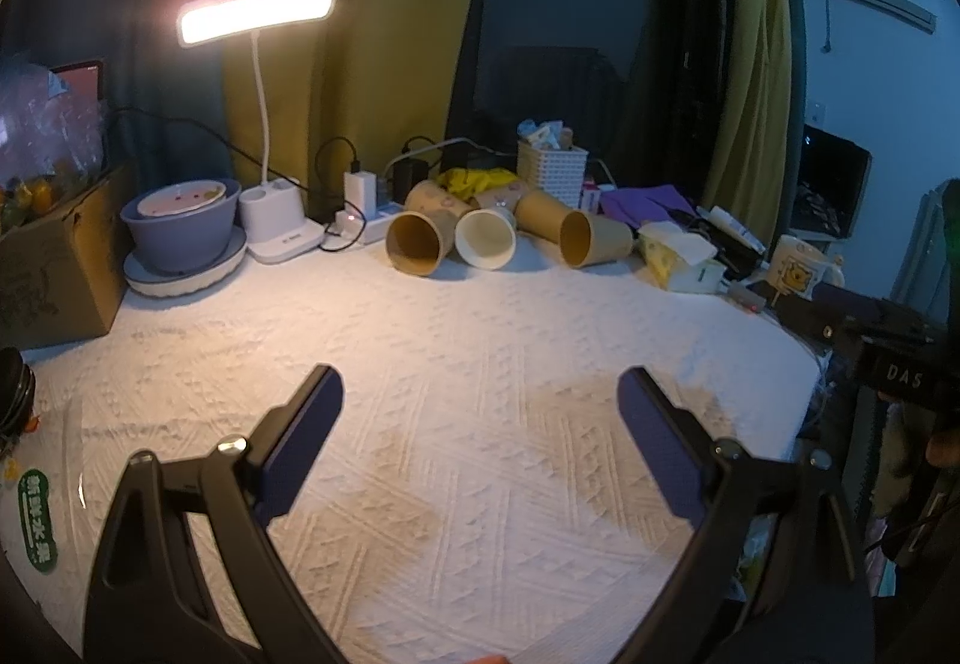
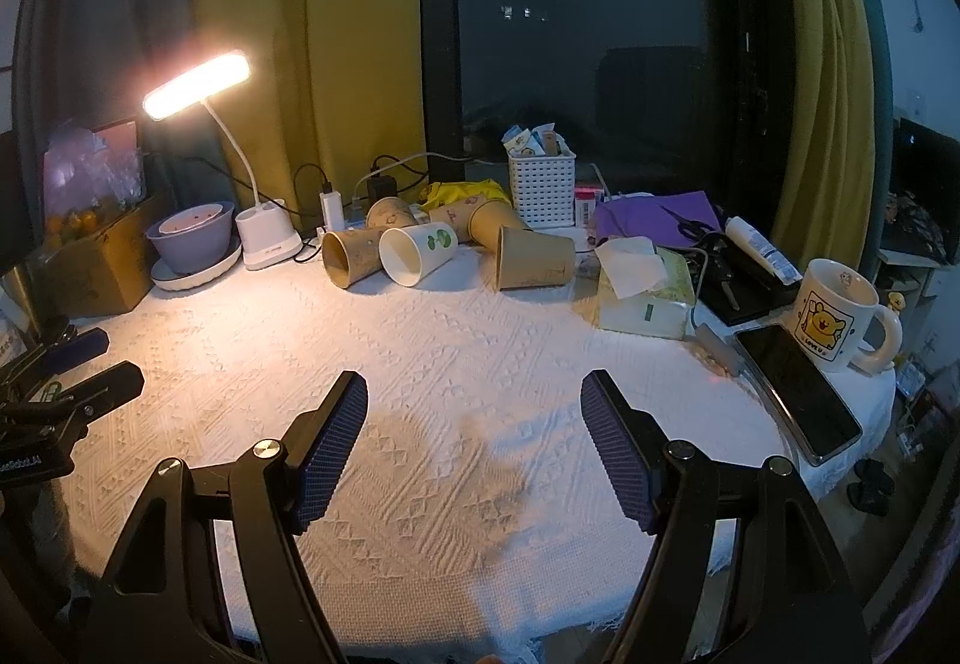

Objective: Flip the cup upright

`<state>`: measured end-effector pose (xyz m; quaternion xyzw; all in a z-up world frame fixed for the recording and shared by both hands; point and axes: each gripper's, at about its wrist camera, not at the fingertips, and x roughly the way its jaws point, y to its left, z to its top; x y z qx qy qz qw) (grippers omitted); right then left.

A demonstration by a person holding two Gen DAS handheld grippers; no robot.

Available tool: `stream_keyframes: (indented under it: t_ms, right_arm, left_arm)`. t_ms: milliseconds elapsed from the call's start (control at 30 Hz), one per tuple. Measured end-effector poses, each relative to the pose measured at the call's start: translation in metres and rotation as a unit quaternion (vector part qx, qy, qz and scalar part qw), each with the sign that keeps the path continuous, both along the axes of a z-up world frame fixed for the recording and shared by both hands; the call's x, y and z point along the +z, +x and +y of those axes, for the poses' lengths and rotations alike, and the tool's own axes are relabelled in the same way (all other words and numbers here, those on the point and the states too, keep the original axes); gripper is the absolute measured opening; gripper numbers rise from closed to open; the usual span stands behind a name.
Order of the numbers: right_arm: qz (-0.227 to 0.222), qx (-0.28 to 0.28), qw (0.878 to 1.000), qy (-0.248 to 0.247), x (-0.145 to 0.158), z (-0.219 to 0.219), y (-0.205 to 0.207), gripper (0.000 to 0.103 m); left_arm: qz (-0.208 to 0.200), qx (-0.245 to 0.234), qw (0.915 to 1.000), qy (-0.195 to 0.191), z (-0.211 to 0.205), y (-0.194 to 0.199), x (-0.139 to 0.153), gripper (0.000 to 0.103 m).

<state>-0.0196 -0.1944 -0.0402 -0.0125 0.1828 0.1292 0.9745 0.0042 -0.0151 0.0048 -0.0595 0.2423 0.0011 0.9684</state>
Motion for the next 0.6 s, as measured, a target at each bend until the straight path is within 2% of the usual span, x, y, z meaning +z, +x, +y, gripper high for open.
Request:
stream_keyframes:
  t_ms: [600]
  right_arm:
    - [-0.005,0.001,1.000,0.002,-0.0004,0.0006,-0.0017,0.076]
  left_arm:
    - [-0.003,-0.007,1.0000,-0.002,-0.0054,0.0019,0.0013,0.094]
